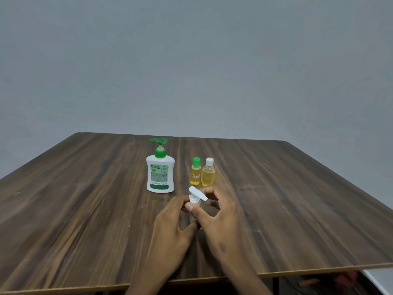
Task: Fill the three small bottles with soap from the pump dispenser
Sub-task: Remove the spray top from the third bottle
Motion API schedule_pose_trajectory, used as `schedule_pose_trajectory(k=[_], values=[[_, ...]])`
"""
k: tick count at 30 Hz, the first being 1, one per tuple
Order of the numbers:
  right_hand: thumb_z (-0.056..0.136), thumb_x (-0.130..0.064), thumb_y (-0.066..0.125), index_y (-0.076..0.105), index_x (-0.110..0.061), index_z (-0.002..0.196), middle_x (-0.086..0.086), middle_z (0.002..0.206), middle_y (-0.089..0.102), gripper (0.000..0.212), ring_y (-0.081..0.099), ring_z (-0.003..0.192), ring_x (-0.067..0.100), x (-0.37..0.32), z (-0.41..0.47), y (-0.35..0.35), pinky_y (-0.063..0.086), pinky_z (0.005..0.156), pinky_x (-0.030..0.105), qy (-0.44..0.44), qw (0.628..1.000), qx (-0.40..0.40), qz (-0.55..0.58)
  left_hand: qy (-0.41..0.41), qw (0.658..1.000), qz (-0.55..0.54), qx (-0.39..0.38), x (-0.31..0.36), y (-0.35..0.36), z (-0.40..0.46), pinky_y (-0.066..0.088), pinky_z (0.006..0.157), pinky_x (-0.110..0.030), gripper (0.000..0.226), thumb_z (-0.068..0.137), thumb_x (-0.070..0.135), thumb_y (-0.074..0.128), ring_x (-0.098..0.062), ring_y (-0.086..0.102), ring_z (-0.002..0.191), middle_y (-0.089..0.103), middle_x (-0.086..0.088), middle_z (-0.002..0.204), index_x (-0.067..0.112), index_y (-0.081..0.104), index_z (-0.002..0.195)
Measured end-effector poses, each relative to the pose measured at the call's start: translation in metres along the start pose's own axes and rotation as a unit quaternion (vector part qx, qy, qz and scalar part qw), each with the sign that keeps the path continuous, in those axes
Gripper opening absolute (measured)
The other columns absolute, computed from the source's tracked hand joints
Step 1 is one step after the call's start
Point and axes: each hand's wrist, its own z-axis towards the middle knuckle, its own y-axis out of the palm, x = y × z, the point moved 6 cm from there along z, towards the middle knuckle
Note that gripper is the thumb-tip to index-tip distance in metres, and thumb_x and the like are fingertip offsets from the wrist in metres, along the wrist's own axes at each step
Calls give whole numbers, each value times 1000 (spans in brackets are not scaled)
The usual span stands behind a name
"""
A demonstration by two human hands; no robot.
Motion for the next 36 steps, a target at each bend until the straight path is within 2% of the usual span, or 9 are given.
schedule_pose_trajectory(k=[8,13,16,21,24,28,31,33,36], values=[[81,-21,83,75,-30,103,-18,97,75,25,69,99,3,9,-1,-7,56,89,33,18,999,35,12,-26,999,-38,-25,-1,0,0,47,85,-9,39,83,7,89,-3,71,102,75,22,102,30,72,109],[92,-11,71,72,-19,112,-4,113,74,22,68,110,15,10,11,1,52,98,50,12,989,-116,89,-25,998,-57,-19,1,-4,0,47,88,-6,38,89,13,86,1,70,106,75,24,110,31,72,119],[86,-37,78,64,-32,119,-17,120,67,37,60,119,3,12,13,2,48,104,41,36,991,-122,35,-12,999,-44,-10,4,-4,0,47,86,-6,36,91,10,84,3,70,105,74,26,109,32,70,115],[77,-46,82,64,-32,93,-21,96,67,28,61,99,-5,5,12,-2,48,83,16,23,998,-5,-54,-29,999,-24,0,-2,-3,-1,49,88,-8,34,91,18,84,4,67,108,73,22,109,34,67,117],[78,-37,83,69,-29,91,-16,96,71,21,65,97,0,9,18,0,53,90,27,14,999,-7,-48,-23,999,-22,13,-6,-3,-1,50,87,-12,32,88,25,83,-1,69,107,74,21,109,35,67,114],[88,-20,72,74,-17,110,-1,111,75,22,68,111,16,6,27,3,50,103,48,-7,985,-158,72,-28,998,-58,16,-7,-4,0,52,88,-16,43,86,24,82,-4,70,110,74,20,115,32,69,126],[91,-25,71,65,-22,129,-5,127,68,38,61,123,13,3,28,3,49,105,41,-4,970,-236,62,-26,998,-56,17,-7,-3,0,52,87,-18,40,88,23,82,-5,71,107,75,19,114,32,69,124],[83,-30,81,63,-31,126,-14,123,66,47,59,121,5,3,27,2,47,100,24,-15,980,-199,2,-25,998,-48,21,-6,-4,0,53,84,-19,34,89,17,84,-6,71,103,74,19,110,32,69,116],[79,-31,84,65,-31,107,-15,103,67,34,63,102,0,-1,26,1,46,85,10,-24,993,-108,-46,-23,999,-42,18,-4,-5,0,51,84,-16,32,88,20,83,-3,69,102,73,22,110,31,68,114]])
